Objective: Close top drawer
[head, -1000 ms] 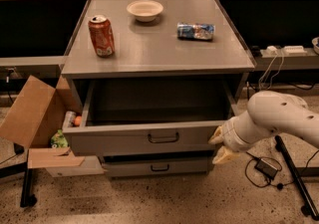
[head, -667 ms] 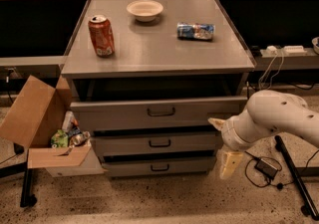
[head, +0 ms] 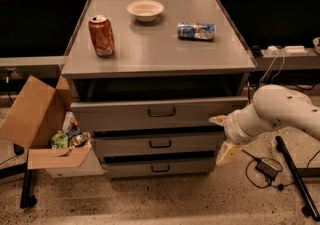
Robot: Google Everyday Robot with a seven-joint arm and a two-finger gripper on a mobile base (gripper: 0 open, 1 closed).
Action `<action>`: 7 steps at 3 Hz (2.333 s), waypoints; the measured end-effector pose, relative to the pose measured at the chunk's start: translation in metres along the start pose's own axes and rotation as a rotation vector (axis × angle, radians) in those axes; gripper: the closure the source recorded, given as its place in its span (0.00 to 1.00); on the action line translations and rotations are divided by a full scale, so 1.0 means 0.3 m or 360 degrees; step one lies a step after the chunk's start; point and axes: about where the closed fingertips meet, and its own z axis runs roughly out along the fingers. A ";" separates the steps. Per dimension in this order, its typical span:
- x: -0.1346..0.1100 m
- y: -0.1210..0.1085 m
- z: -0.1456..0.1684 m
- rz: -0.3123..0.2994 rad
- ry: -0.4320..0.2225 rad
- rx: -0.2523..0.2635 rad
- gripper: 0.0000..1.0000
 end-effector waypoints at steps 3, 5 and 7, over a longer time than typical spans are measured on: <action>0.075 -0.265 0.059 0.0069 -0.0088 0.0130 0.94; 0.105 -0.360 0.108 0.0178 -0.0059 0.0264 1.00; 0.134 -0.416 0.135 0.0243 -0.0083 0.0302 1.00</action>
Offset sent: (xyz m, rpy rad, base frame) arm 0.0860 -0.0211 0.0013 0.0918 -0.0703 -0.0518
